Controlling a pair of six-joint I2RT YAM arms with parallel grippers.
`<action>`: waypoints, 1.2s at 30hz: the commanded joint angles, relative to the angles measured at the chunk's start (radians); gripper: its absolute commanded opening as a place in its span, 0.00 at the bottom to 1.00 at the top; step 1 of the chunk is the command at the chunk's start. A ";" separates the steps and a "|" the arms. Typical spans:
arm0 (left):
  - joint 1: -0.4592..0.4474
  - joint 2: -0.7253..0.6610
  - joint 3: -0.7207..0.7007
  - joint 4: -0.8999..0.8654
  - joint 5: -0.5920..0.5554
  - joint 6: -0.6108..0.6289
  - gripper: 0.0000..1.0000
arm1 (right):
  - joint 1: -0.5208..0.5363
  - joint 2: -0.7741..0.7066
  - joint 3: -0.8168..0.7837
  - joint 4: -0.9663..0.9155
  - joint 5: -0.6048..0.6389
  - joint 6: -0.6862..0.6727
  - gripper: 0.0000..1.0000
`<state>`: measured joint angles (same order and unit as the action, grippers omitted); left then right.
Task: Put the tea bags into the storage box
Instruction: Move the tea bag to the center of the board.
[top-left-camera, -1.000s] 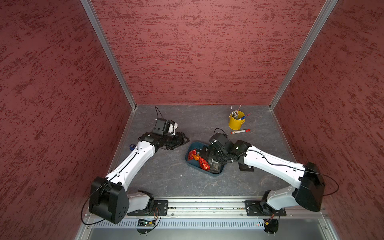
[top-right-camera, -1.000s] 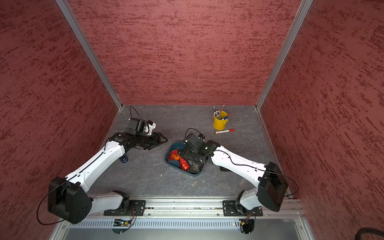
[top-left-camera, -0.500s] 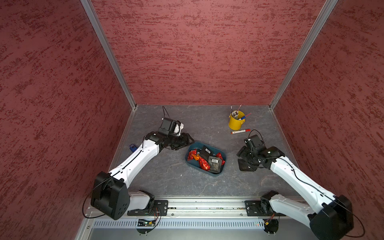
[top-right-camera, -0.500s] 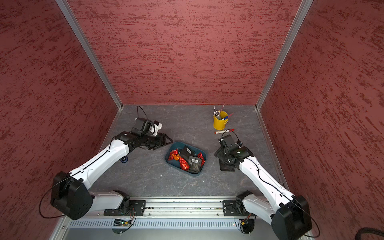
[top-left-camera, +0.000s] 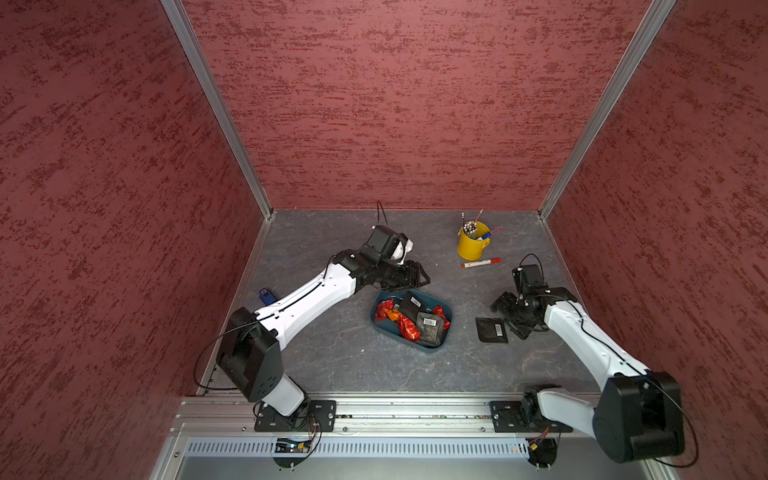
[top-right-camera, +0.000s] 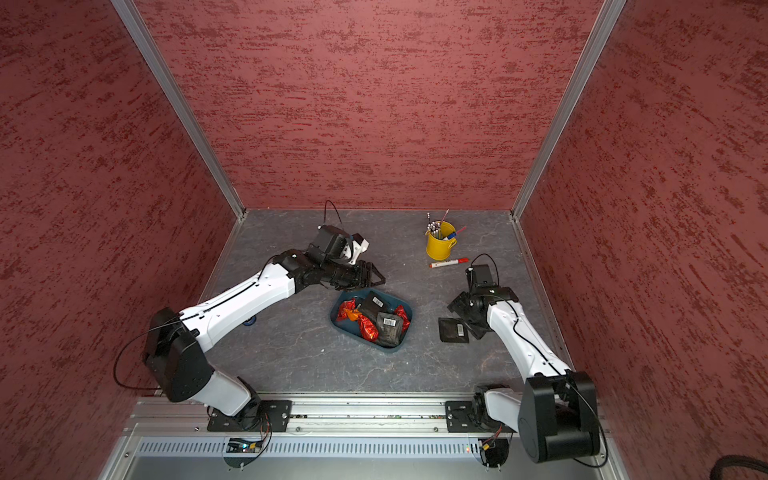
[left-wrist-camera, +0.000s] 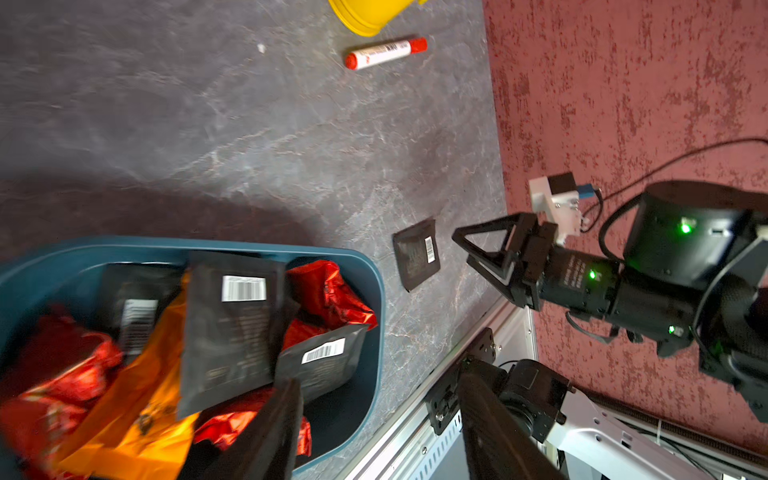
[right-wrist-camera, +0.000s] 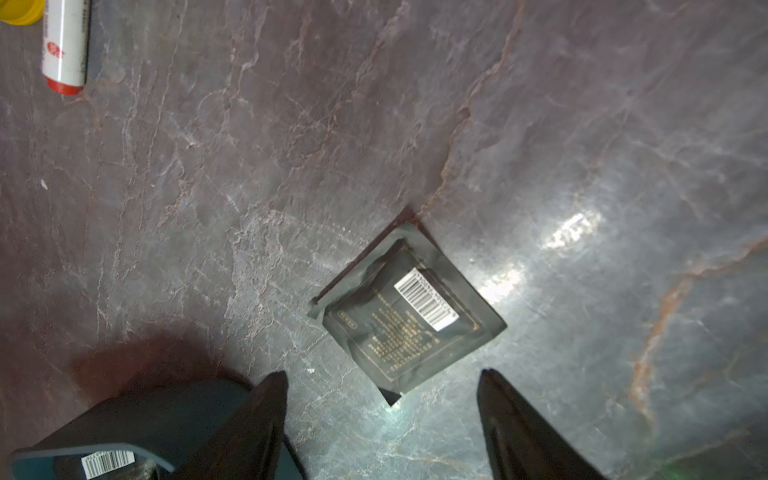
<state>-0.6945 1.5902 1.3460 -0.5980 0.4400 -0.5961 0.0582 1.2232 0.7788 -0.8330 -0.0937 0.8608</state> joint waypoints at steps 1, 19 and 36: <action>-0.041 0.047 0.055 0.027 -0.012 -0.020 0.64 | -0.036 0.023 0.025 0.038 -0.065 -0.068 0.75; -0.135 0.330 0.347 0.017 0.019 -0.029 0.61 | -0.045 0.028 -0.050 0.041 -0.048 -0.072 0.00; -0.155 0.531 0.503 0.015 0.084 -0.049 0.61 | -0.054 0.040 -0.119 0.012 -0.014 -0.026 0.00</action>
<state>-0.8387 2.0872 1.8061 -0.5869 0.4999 -0.6403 0.0143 1.2594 0.6647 -0.8207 -0.1341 0.8227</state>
